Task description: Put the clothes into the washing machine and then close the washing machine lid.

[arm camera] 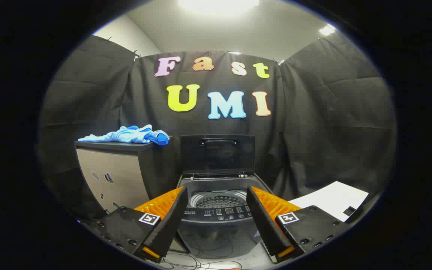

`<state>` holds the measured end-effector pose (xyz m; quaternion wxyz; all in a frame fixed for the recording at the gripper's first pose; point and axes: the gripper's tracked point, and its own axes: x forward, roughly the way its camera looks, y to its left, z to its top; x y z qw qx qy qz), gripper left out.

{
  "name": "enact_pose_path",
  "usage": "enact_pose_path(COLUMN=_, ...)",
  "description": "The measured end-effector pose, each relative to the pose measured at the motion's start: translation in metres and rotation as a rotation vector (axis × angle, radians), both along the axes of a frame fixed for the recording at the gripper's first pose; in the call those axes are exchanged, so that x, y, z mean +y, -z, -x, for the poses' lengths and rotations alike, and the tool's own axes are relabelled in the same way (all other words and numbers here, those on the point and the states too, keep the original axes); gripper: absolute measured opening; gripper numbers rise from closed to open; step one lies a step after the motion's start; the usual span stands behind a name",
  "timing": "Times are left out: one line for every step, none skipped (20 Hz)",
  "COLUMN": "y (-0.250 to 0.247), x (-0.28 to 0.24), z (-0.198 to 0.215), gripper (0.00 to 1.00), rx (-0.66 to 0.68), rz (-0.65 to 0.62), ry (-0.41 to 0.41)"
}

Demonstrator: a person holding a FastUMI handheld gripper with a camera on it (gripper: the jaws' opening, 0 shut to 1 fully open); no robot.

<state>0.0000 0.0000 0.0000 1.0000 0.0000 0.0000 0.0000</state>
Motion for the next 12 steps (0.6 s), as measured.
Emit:
enact_pose_path(y=-0.0005, x=0.0006, z=-0.0004, gripper=0.98, rx=0.000, rz=0.003, ry=-0.001)
enact_pose_path(y=0.0012, x=0.0011, z=0.0006, gripper=0.98, rx=0.001, rz=0.004, ry=-0.001)
enact_pose_path(y=0.0007, x=0.0008, z=0.0006, gripper=0.98, rx=0.002, rz=0.005, ry=0.001)
enact_pose_path(y=0.0015, x=0.0010, z=0.0009, gripper=0.98, rx=0.003, rz=0.007, ry=0.003)
enact_pose_path(y=0.0012, x=0.0012, z=0.0017, gripper=0.98, rx=0.004, rz=0.008, ry=0.004)
enact_pose_path(y=0.0018, x=0.0012, z=0.0017, gripper=0.98, rx=0.004, rz=0.009, ry=0.005)
enact_pose_path(y=0.0014, x=0.0006, z=0.0021, gripper=0.98, rx=0.005, rz=0.010, ry=0.007)
enact_pose_path(y=0.0026, x=0.0004, z=0.0026, gripper=0.98, rx=0.006, rz=0.010, ry=0.008)
enact_pose_path(y=0.0022, x=0.0008, z=0.0031, gripper=0.98, rx=0.007, rz=0.011, ry=0.012)
enact_pose_path(y=0.0033, x=0.0002, z=0.0032, gripper=0.98, rx=0.010, rz=0.010, ry=0.013)
enact_pose_path(y=0.0028, x=0.0007, z=0.0034, gripper=0.98, rx=0.010, rz=0.010, ry=0.014)
enact_pose_path(y=0.0034, x=0.0004, z=0.0034, gripper=0.98, rx=0.012, rz=0.011, ry=0.015)
